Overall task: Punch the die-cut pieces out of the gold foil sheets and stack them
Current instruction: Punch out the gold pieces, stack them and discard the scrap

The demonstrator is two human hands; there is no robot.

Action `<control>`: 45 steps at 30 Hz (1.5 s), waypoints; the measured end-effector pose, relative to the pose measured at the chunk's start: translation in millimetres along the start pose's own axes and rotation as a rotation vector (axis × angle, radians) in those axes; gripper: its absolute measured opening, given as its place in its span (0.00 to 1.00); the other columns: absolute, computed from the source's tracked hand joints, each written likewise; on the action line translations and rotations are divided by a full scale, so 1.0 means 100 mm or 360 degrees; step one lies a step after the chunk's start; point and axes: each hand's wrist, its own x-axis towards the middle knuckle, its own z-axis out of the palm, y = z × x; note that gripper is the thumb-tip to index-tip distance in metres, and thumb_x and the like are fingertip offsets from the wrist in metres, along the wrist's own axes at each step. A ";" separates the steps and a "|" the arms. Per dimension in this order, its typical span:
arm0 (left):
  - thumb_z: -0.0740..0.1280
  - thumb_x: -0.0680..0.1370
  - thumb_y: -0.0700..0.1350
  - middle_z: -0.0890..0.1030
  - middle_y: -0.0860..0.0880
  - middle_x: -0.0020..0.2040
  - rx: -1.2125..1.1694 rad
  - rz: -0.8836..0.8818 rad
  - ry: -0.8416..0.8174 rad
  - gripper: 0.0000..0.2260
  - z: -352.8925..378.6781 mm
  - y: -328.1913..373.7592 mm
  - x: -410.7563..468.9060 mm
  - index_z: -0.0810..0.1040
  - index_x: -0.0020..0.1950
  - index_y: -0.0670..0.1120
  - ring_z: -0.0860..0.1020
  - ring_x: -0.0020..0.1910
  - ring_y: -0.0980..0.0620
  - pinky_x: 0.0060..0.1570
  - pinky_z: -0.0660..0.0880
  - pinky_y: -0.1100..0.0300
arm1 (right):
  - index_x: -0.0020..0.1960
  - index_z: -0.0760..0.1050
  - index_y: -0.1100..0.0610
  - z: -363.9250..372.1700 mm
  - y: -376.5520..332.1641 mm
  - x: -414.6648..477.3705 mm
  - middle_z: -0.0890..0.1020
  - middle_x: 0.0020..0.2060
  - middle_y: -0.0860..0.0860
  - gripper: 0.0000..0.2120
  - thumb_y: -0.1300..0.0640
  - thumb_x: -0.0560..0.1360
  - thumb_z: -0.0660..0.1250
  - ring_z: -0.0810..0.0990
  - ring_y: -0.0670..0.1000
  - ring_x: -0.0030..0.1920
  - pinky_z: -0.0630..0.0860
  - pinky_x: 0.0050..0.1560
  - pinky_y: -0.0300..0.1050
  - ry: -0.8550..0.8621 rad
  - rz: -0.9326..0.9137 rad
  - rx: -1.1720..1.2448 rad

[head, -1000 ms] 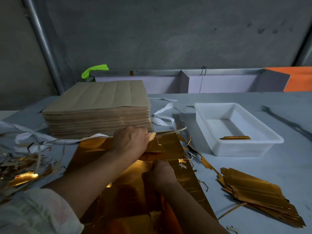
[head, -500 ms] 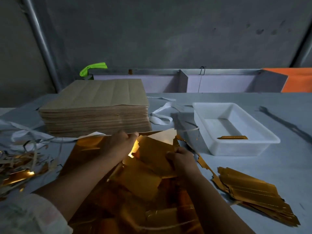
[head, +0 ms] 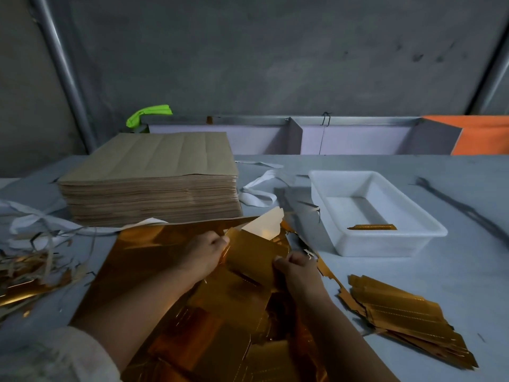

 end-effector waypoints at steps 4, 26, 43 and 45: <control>0.55 0.84 0.51 0.75 0.48 0.46 0.0057 0.0050 0.0088 0.11 0.09 0.00 0.05 0.74 0.56 0.48 0.73 0.43 0.54 0.36 0.67 0.62 | 0.50 0.74 0.53 0.03 0.03 -0.02 0.81 0.47 0.55 0.08 0.50 0.82 0.61 0.83 0.58 0.49 0.80 0.56 0.60 -0.0052 -0.0045 -0.0040; 0.63 0.75 0.67 0.70 0.41 0.71 -0.0502 -0.0273 -0.0238 0.26 -0.04 0.08 0.09 0.77 0.65 0.51 0.69 0.69 0.40 0.68 0.64 0.43 | 0.48 0.73 0.57 0.01 0.09 0.03 0.80 0.42 0.56 0.03 0.58 0.78 0.64 0.80 0.55 0.41 0.76 0.39 0.47 -0.0132 0.0120 0.0088; 0.63 0.81 0.50 0.80 0.45 0.47 -0.0377 -0.0256 -0.0007 0.09 0.10 0.10 0.14 0.79 0.50 0.46 0.79 0.47 0.47 0.43 0.72 0.56 | 0.40 0.74 0.58 -0.03 0.09 0.02 0.76 0.36 0.52 0.08 0.65 0.77 0.62 0.75 0.48 0.36 0.72 0.37 0.40 -0.0100 0.0079 0.0332; 0.62 0.82 0.49 0.81 0.44 0.47 -0.0457 -0.0293 0.0091 0.09 0.08 0.08 0.17 0.79 0.50 0.45 0.79 0.47 0.47 0.47 0.74 0.53 | 0.39 0.74 0.59 -0.07 0.09 0.03 0.76 0.35 0.52 0.06 0.66 0.74 0.64 0.75 0.48 0.35 0.73 0.37 0.42 -0.0087 0.0112 0.0384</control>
